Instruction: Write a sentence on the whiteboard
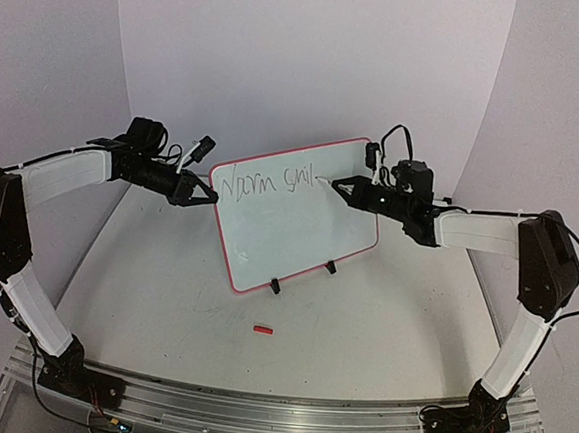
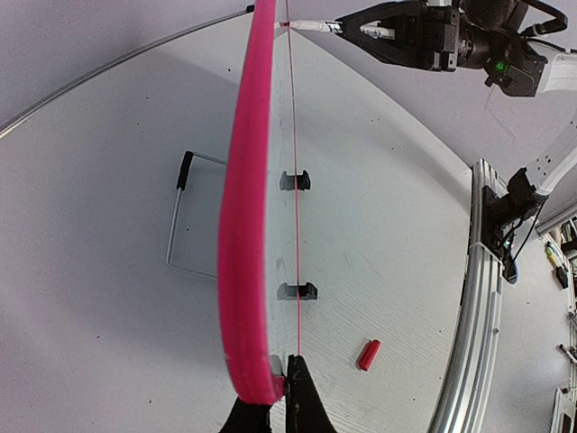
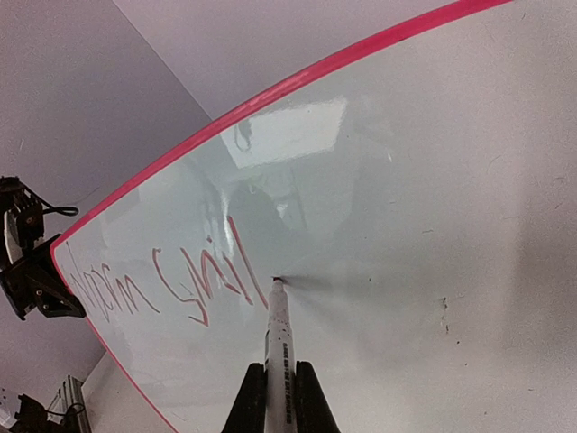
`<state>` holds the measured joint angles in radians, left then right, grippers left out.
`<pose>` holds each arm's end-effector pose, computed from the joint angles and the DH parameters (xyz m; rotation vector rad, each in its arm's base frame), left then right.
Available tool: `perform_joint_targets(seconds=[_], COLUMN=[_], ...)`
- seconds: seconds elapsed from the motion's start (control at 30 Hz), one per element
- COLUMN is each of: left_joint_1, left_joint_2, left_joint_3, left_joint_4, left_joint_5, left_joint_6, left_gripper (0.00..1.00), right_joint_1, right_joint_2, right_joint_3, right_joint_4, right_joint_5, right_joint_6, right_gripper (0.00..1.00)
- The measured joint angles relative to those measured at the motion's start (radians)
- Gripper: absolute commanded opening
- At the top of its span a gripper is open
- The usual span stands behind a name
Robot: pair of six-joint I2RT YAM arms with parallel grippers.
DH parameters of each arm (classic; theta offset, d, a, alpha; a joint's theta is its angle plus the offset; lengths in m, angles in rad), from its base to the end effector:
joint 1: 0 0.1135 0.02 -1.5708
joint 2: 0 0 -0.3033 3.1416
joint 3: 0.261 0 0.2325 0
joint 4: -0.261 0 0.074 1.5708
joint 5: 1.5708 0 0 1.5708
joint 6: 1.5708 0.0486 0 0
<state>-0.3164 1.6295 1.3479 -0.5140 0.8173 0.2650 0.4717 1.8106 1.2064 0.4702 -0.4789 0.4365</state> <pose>0.3171 -0.1411 0.3349 1.0097 2.0091 -0.9817 0.3702 0.2140 0.3142 -0.4092 1.7647 1.0681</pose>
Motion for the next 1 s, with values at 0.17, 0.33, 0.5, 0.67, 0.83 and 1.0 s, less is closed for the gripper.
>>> perform_joint_targets(seconds=[0.17, 0.33, 0.5, 0.67, 0.83, 1.0], left_joint_1=[0.000, 0.000, 0.000, 0.000, 0.000, 0.000], left_joint_2=[0.000, 0.000, 0.000, 0.000, 0.000, 0.000], left_joint_3=[0.000, 0.000, 0.000, 0.000, 0.000, 0.000], left_joint_4=[0.000, 0.000, 0.000, -0.001, -0.001, -0.001], left_joint_5=[0.000, 0.000, 0.000, 0.000, 0.000, 0.000], left_joint_6=[0.000, 0.000, 0.000, 0.000, -0.001, -0.001], left_gripper=[0.00, 0.00, 0.00, 0.00, 0.00, 0.00], right_joint_1=[0.000, 0.000, 0.000, 0.000, 0.000, 0.000], right_joint_2=[0.000, 0.000, 0.000, 0.005, 0.021, 0.024], right_joint_3=[0.000, 0.005, 0.020, 0.040, 0.056, 0.056], right_joint_4=[0.000, 0.000, 0.002, 0.007, 0.016, 0.016], right_joint_5=[0.020, 0.033, 0.042, 0.035, 0.010, -0.008], right_joint_6=[0.003, 0.004, 0.005, 0.007, 0.011, 0.013], right_gripper=[0.00, 0.00, 0.00, 0.00, 0.00, 0.00])
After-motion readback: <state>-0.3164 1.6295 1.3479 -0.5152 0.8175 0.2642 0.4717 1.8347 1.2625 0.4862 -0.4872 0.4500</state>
